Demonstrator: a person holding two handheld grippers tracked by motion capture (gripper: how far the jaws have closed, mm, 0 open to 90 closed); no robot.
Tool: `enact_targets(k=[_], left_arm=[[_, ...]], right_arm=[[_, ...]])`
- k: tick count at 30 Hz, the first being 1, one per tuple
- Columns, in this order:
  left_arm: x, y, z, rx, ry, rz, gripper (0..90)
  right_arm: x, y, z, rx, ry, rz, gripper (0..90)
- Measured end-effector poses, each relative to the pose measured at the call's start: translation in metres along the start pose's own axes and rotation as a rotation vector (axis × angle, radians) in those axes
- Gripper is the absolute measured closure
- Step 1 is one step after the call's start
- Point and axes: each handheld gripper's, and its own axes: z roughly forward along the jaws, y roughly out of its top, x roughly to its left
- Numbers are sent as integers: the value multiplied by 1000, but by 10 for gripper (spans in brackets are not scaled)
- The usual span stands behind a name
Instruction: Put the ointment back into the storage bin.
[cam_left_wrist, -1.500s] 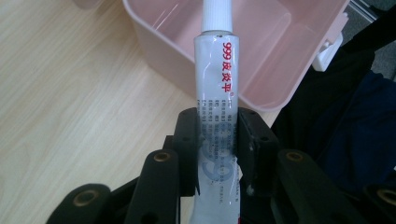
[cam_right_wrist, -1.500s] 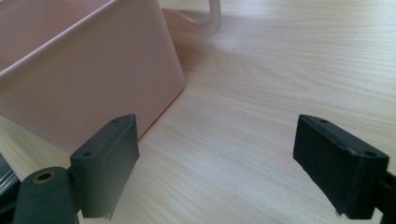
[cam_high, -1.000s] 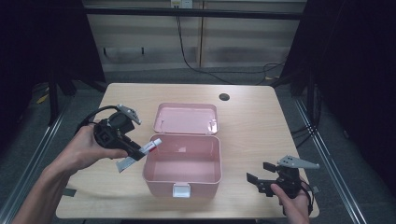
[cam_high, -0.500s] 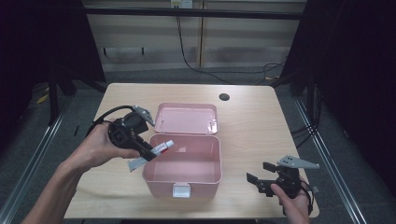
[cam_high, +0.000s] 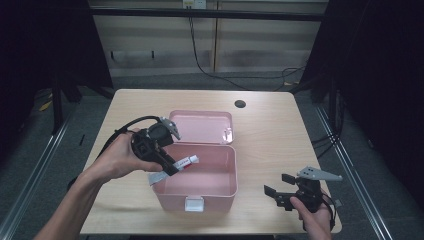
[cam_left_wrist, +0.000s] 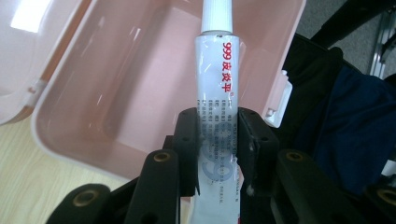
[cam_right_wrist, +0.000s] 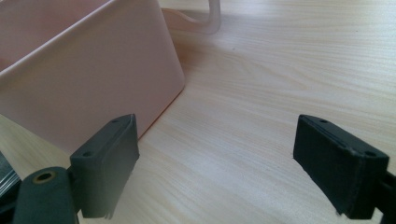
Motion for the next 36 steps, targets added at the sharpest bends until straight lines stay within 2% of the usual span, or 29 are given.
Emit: enact_targets(k=[1, 4, 6, 7, 9, 10, 11, 13, 17, 18, 19, 22, 23, 26, 27, 31, 32, 34, 35, 36], left_arm=[[0, 3, 2, 5, -11, 8, 706], [-1, 7, 6, 13, -8, 18, 707], [-2, 11, 10, 36, -14, 30, 706], [-4, 15, 13, 51, -19, 51, 706], [-5, 17, 15, 51, -20, 54, 706], [-4, 19, 16, 59, -27, 68, 706], [-4, 21, 20, 54, -23, 51, 707], [-3, 22, 25, 61, -20, 48, 707], [-2, 27, 32, 79, -35, 54, 706], [-2, 27, 32, 79, -35, 54, 706], [-2, 29, 37, 88, -15, 61, 706], [-5, 34, 38, 89, -23, 61, 706], [-11, 41, 39, 105, -25, 90, 706], [-15, 47, 41, 116, -22, 115, 706], [-14, 50, 45, 113, -37, 121, 706], [-11, 51, 53, 119, -37, 126, 706], [-11, 52, 58, 128, -53, 147, 706], [-11, 52, 61, 129, -58, 138, 706], [-10, 52, 67, 151, -68, 139, 706], [-10, 52, 67, 151, -68, 139, 706]], right_arm=[[0, 0, 0, 2, 0, 0, 139], [0, 0, 0, 1, 1, 0, 139], [0, 0, 0, 2, 2, 0, 139], [0, 0, 0, 1, 1, 0, 139], [0, 0, 0, 3, 2, 0, 139], [0, 0, 0, 3, 2, 0, 139], [0, 0, 0, 3, 3, -1, 139], [0, 0, 0, 4, 4, 1, 139], [0, 0, 0, 5, 5, 2, 139], [0, 0, 0, 5, 5, 2, 139], [0, 0, 1, 4, 5, 1, 139], [0, 0, 1, 5, 5, 2, 139], [0, 0, 1, 5, 6, 4, 139], [0, 0, 0, 4, 6, 2, 139], [0, -1, 0, 2, 6, 2, 139], [0, -1, -1, 1, 5, 2, 139], [0, -1, -1, 0, 6, 2, 139], [0, -1, -1, -1, 8, 1, 139], [-1, -1, -1, 2, 6, 2, 139], [-1, -1, -1, 2, 6, 2, 139]])
